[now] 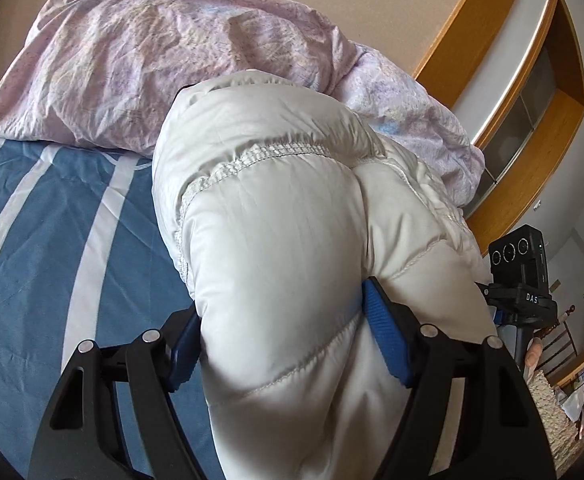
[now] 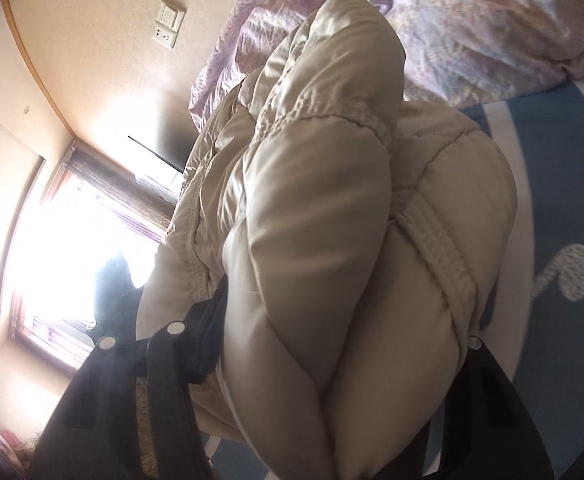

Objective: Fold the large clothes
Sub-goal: 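Lower the jacket bundle onto the striped sheet with both grippers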

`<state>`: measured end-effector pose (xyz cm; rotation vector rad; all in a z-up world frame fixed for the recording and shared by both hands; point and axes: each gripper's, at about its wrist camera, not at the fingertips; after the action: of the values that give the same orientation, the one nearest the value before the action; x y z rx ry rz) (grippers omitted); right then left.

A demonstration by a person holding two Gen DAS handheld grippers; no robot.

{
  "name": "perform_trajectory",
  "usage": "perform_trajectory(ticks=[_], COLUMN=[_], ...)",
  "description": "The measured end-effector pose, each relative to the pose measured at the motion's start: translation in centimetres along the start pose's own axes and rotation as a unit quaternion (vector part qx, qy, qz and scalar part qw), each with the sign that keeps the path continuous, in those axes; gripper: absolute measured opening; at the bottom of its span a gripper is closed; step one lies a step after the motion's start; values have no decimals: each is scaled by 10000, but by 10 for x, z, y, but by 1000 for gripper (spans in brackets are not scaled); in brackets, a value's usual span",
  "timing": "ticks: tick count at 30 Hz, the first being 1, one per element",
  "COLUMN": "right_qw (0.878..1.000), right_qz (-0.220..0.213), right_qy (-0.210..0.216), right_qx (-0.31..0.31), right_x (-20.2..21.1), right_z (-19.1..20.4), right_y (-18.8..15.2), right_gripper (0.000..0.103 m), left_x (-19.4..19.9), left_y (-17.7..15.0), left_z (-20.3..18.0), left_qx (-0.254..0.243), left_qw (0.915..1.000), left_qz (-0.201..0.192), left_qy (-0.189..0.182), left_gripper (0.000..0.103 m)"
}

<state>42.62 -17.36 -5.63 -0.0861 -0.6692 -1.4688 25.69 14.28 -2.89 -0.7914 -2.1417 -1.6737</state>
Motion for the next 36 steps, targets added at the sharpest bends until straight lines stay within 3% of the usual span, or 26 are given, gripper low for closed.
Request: perform_trajectory(ticks=[8,14,16,20,24,27,29,33,36], right_qw=[9999,9996,9980,9914,9763,9432,9269,9164,9189], right_qz=[24,-151,-280,-802,-1612,-2550,-2870,-2640,-2442], right_qy=[-102,-40,-307,-948,-1410,-2128,-2373,-2710,-2753], right_qx=[133,-242,-484,-403,-320,90,463,1304,1419], right_x=[-20,-24,-29,-9,30,51,46,7,-19], right_z=[4,-17,-26,-16,0,32,55,89,87], right_y=[2,-10,-11,-19,-27,-36,-37,-26,-20], right_gripper=[56,56,70,79,82,82,82,68,57], left_x=[0,-12,-18,-5,11,19,21,9,-3], left_y=[-9,-8,-4,-1,4,10,14,20,21], left_z=[18,11,13,6,1,-6,-15,-33,-40], left_qx=[46,-356,-324,-603,-830,-943,-1057,-1248,-1246], left_qw=[9998,9984,9977,9927,9849,9769,9712,9661,9664], left_qz=[66,203,312,262,150,-21,-113,-74,-14], left_qy=[164,396,516,1014,1513,1918,2131,2260,2247], left_gripper=[74,76,82,92,98,98,98,98,98])
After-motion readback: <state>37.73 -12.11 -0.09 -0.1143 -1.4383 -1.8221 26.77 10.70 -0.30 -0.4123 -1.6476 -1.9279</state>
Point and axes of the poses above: each gripper's, at about its wrist camera, not at the fingertips, and x roughly against the way its jaws point, z to its left, y to its top, and after that the axes turned 13 degrees about -x, right-handed
